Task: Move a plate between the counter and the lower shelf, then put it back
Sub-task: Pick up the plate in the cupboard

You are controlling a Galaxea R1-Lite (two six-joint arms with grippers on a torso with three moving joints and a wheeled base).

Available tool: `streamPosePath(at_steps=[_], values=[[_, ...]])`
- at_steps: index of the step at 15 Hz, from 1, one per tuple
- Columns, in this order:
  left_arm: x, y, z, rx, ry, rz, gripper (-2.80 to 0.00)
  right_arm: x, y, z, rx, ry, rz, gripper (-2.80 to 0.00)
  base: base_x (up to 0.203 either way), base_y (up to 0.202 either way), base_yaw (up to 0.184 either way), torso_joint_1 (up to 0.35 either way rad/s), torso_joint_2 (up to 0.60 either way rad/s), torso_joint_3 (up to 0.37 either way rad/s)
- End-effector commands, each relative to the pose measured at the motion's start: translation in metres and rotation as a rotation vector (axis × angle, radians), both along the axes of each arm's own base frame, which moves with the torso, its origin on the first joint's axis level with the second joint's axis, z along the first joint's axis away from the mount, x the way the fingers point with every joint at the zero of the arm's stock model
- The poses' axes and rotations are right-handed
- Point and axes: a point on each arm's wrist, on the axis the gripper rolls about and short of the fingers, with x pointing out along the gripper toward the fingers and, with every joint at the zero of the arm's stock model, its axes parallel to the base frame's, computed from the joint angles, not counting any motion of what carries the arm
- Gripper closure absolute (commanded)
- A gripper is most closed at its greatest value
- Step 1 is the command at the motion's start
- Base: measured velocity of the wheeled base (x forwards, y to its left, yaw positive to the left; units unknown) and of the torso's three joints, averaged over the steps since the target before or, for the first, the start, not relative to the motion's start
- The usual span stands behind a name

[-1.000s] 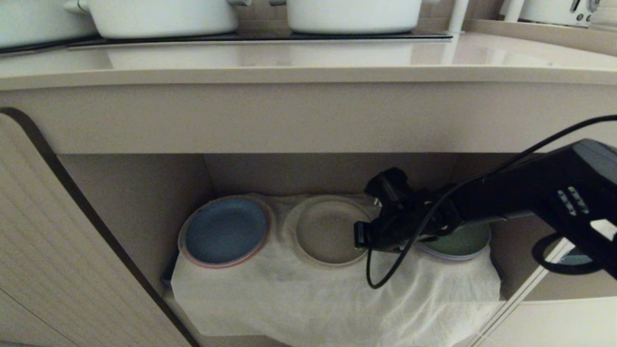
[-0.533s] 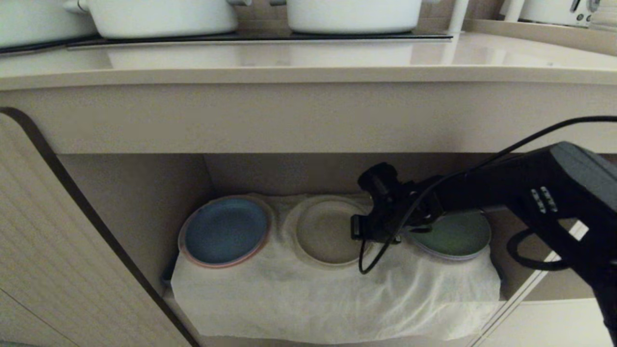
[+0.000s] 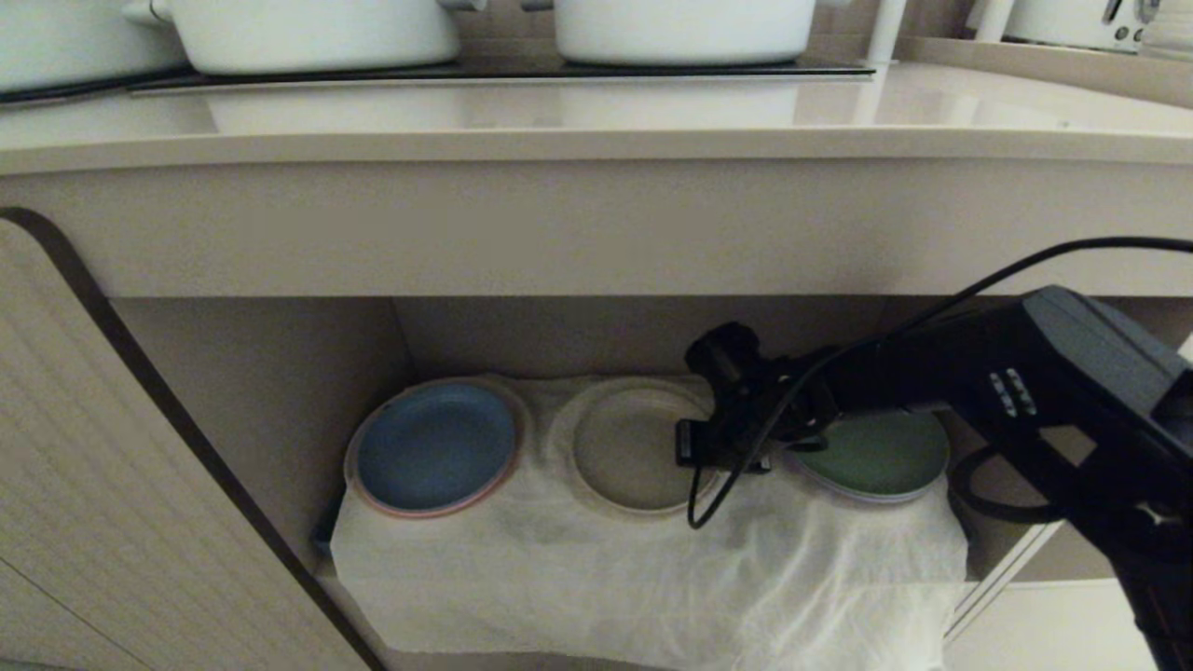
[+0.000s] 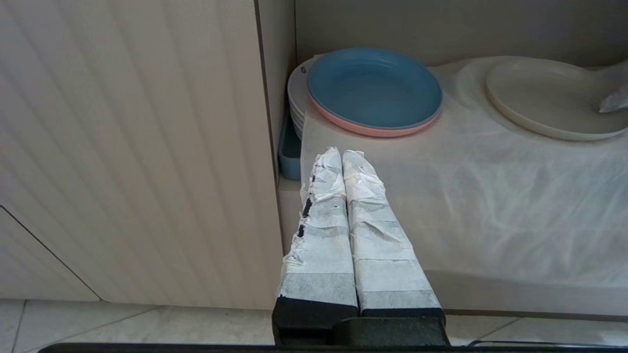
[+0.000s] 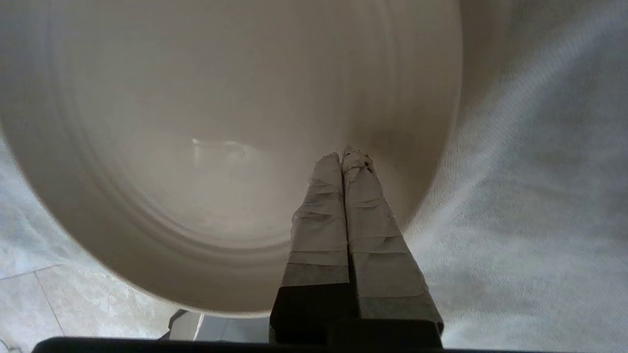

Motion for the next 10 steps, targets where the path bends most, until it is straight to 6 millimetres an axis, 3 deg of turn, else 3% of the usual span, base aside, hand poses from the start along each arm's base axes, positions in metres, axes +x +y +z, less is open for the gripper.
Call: streamPosePath(at_steps=[1, 3, 4, 5, 10], values=[[0.0, 0.0, 0.0, -0.001, -0.001, 0.001, 0.0, 0.001, 0.0008, 0.0026, -0.002, 0.009, -0.006, 0.0, 0.0, 0.0, 0.0, 0.0, 0.0, 0.0], [0.0, 0.0, 0.0, -0.001, -0.001, 0.001, 0.0, 0.0027, 0.001, 0.0061, 0.005, 0.013, -0.02, 0.0, 0.0, 0.0, 0.0, 0.0, 0.0, 0.0], [0.0, 0.0, 0.0, -0.001, -0.001, 0.001, 0.0, 0.0027, 0.0009, 0.0058, 0.004, 0.014, -0.022, -1.01, 0.0, 0.0, 0.0, 0.0, 0.0, 0.0], [0.0, 0.0, 0.0, -0.001, -0.001, 0.001, 0.0, 0.0028, 0.001, 0.0053, 0.004, 0.016, -0.024, -2.8, 0.0, 0.0, 0.0, 0.0, 0.0, 0.0], [0.0, 0.0, 0.0, -0.001, -0.001, 0.001, 0.0, 0.0041, 0.0017, 0.0008, -0.001, 0.016, -0.074, -2.8, 0.0, 0.0, 0.0, 0.0, 0.0, 0.0]])
